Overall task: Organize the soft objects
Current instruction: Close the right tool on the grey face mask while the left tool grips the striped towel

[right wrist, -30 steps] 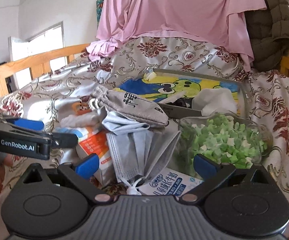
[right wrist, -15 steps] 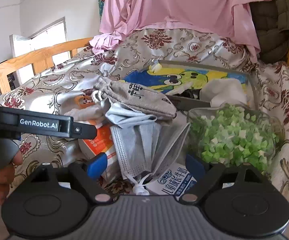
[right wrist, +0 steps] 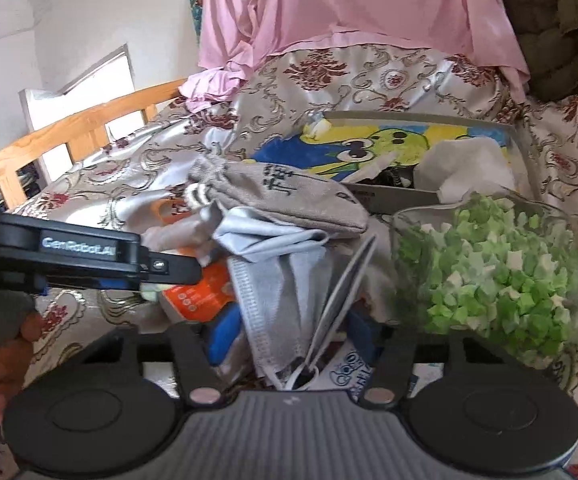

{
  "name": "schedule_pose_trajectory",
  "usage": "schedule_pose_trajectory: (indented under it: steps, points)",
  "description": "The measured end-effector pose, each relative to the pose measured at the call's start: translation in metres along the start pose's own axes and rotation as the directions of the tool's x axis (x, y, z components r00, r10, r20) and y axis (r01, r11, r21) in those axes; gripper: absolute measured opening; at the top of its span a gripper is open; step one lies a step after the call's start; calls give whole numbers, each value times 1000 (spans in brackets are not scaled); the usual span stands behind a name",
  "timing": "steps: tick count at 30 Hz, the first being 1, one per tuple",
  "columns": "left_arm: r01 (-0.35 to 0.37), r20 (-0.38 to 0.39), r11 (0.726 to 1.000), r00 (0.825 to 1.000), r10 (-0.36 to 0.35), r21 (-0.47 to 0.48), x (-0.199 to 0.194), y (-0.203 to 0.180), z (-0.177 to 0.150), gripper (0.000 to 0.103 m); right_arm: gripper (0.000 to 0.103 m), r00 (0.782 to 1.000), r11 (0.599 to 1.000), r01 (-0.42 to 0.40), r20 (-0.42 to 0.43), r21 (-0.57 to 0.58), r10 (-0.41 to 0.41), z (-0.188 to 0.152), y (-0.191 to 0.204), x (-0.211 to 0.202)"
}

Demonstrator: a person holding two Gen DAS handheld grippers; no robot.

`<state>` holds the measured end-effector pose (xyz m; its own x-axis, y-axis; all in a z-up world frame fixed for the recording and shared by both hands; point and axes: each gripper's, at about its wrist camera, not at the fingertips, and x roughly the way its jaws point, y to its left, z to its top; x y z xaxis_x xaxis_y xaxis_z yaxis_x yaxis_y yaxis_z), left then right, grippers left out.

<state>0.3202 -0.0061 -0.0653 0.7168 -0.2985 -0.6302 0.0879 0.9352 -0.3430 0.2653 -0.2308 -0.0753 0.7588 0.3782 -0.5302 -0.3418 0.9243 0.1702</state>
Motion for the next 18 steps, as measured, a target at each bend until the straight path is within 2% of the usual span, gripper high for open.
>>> schedule_pose_trajectory:
  steps: [2,8,9,10,13,18]
  points:
    - [4,-12,1000,1000,-4,3,2,-2,1,54,49,1000,1000,-7,0,-2,7,0,2,-1]
    - [6,-6,1000,1000,-6,-16,-2,-3,6,30,31,1000,1000,-4,2,9,4,1,1,-2]
    - [-3,-2,1000,1000,3,-8,-4,-4,7,26,21,1000,1000,1,2,9,-1,2,1,-2]
    - [-14,2,1000,1000,14,0,-7,-5,8,23,19,1000,1000,10,2,7,-10,2,1,-3]
    - [-55,20,998,998,55,17,-14,-8,9,19,12,999,999,32,10,-1,-32,3,1,-6]
    - [-84,31,992,996,81,91,-33,-24,7,19,8,999,999,48,13,-4,-48,8,0,-15]
